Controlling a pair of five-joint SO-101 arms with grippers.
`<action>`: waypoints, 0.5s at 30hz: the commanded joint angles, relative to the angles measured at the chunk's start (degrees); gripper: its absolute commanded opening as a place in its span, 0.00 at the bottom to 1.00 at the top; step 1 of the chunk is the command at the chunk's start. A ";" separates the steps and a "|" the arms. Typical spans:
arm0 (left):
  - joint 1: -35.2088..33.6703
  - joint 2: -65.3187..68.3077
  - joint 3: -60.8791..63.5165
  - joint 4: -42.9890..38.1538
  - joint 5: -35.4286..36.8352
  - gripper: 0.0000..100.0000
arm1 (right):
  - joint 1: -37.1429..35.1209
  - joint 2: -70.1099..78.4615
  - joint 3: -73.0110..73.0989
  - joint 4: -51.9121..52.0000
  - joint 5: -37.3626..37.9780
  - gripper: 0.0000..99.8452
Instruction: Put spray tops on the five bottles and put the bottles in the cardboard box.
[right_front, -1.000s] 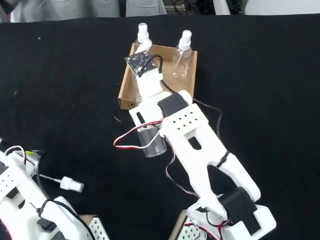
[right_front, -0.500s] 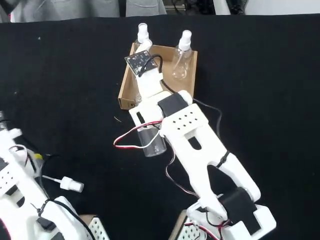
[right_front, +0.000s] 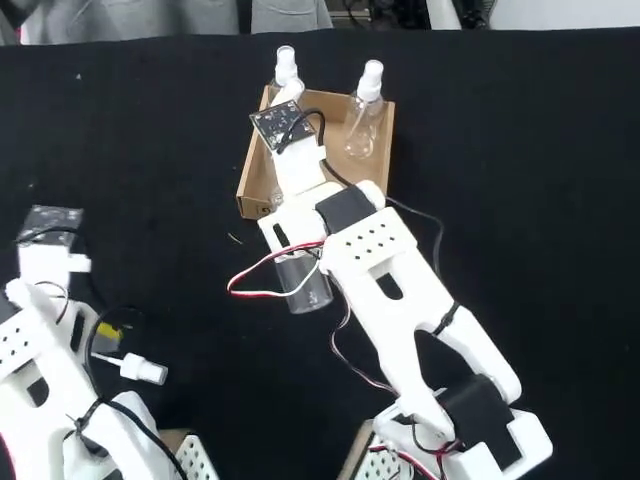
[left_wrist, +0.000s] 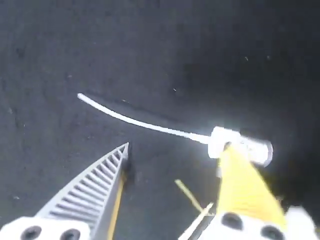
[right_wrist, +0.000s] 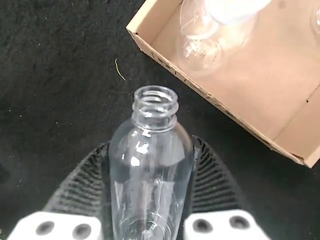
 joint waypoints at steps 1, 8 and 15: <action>2.24 0.18 -3.38 1.85 -8.00 0.31 | 1.58 -3.56 -0.48 -1.41 0.09 0.02; 3.21 -0.35 -1.54 1.85 -24.35 0.31 | 1.58 -3.56 -0.48 -1.41 0.09 0.02; 3.74 0.18 -1.27 1.93 -31.47 0.31 | 1.58 -3.56 -0.48 -1.41 0.09 0.02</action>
